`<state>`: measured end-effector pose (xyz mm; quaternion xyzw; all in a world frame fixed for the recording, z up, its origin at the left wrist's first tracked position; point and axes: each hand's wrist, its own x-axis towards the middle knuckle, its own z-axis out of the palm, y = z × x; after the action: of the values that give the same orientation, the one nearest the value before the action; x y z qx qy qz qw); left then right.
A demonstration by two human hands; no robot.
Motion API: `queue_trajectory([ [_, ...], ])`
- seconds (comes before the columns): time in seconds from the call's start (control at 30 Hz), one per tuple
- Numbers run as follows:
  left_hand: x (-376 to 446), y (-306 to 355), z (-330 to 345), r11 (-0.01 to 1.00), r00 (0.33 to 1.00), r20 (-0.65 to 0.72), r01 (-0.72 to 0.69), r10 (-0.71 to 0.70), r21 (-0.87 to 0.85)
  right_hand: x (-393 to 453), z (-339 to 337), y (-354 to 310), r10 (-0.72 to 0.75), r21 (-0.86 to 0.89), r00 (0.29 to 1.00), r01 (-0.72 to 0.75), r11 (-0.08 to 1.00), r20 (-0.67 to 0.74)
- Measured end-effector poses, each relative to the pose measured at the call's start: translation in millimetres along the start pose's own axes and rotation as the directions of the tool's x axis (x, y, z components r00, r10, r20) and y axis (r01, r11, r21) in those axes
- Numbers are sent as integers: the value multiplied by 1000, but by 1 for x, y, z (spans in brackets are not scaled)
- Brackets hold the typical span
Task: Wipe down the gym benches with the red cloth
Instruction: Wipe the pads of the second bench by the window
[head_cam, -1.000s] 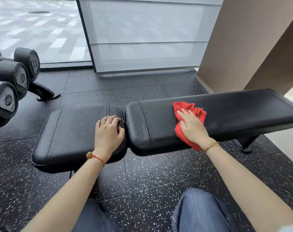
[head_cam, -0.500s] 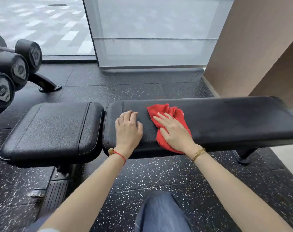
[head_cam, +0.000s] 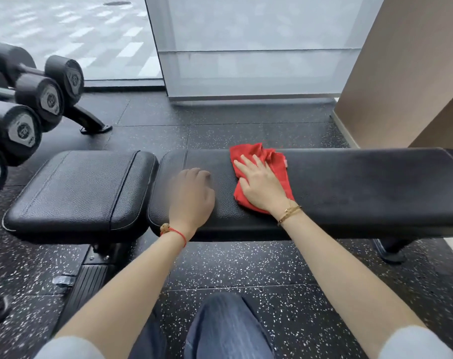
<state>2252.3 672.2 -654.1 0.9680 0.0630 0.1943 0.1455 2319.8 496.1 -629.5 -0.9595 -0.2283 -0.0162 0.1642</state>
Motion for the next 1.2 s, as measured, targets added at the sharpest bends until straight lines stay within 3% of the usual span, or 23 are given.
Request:
queue_trajectory([
  [0.1, -1, -2, -1, 1000, 1000, -7, -19, 18, -18, -30, 0, -1, -84, 11, 996, 84, 996, -10],
  [0.17, -2, -4, -1, 999, 1000, -16, -25, 24, -30, -50, -7, 14, -63, 19, 998, 64, 998, -31],
  [0.37, -3, -5, 1, 998, 999, -26, -22, 20, -59, -65, -31, 72, 192, 13, 979, -191, 981, -76],
  [0.5, -3, -2, 2, 999, 1000, -26, -12, 11, -31, -29, -30, 67, 332, -10, 942, -333, 943, -52],
  [0.73, -2, -2, 2, 999, 999, -33, -18, 17, -29, -26, -5, 11, 26, -22, 1000, -26, 999, 5],
  [0.83, -3, -3, 1, 1000, 1000, -20, -25, 24, -17, -54, -10, 33, 15, 11, 1000, -15, 1000, -23],
  [1.0, -4, -1, 0, 999, 999, -4, -32, 32, 8, -86, -35, 106, 241, 26, 963, -240, 970, -123],
  [1.13, -4, 0, 1, 1000, 1000, -5, -23, 23, 15, -58, -52, 143, 450, 8, 883, -453, 891, -133],
  [1.2, -4, 1, 2, 1000, 1000, -5, -19, 19, 14, -33, -50, 138, 477, -13, 872, -481, 876, -110],
])
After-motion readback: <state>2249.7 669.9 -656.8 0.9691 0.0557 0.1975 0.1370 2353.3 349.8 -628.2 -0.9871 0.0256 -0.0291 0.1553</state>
